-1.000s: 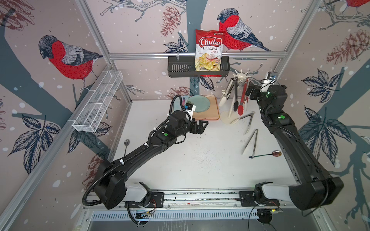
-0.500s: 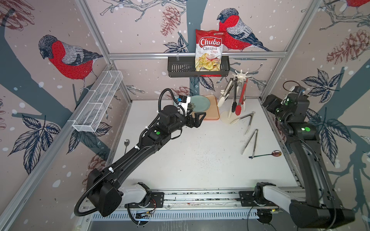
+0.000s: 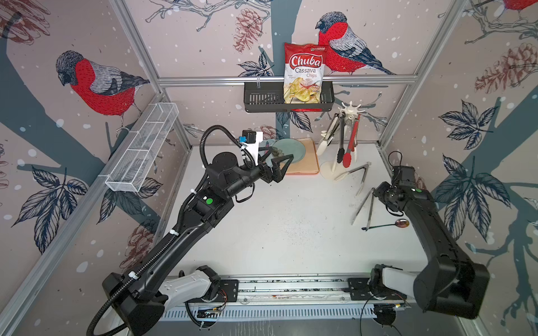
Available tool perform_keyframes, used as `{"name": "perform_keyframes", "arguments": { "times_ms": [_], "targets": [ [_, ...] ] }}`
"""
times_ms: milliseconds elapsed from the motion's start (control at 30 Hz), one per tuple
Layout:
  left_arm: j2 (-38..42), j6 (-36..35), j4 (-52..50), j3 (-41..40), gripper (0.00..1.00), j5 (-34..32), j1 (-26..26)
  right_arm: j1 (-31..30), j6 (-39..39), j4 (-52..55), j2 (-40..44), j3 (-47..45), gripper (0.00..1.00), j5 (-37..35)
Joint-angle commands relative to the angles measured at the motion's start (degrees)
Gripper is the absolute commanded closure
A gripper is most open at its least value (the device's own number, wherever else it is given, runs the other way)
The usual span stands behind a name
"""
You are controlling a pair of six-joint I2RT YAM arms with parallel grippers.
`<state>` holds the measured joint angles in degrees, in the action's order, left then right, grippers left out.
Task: Hang food tongs on kitchen utensil racks
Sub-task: Pick up the food tongs from the center of the board.
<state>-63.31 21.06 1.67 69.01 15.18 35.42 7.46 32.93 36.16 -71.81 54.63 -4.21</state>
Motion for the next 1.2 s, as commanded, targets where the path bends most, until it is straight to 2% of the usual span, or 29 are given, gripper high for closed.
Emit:
{"name": "perform_keyframes", "arguments": {
  "times_ms": [0,533,633,1167],
  "targets": [
    [1.5,-0.5,-2.3,-0.1,0.04,-0.4,-0.1,0.6,-0.6,-3.9,-3.0,-1.1,0.48,2.0],
    [8.2,-0.1,-10.4,-8.0,0.04,-4.5,-0.1,1.1,-4.4,-11.7,-13.7,-5.0,0.58,1.3],
    [8.1,-0.1,-10.5,-7.6,0.04,-4.9,-0.1,1.1,-5.0,-13.3,-14.8,-5.4,0.65,0.9],
    [7.3,-0.1,-10.4,-6.7,0.03,-7.0,-0.1,-0.5,-9.6,-17.2,-19.9,-5.0,0.74,-3.2]
  ]
}}
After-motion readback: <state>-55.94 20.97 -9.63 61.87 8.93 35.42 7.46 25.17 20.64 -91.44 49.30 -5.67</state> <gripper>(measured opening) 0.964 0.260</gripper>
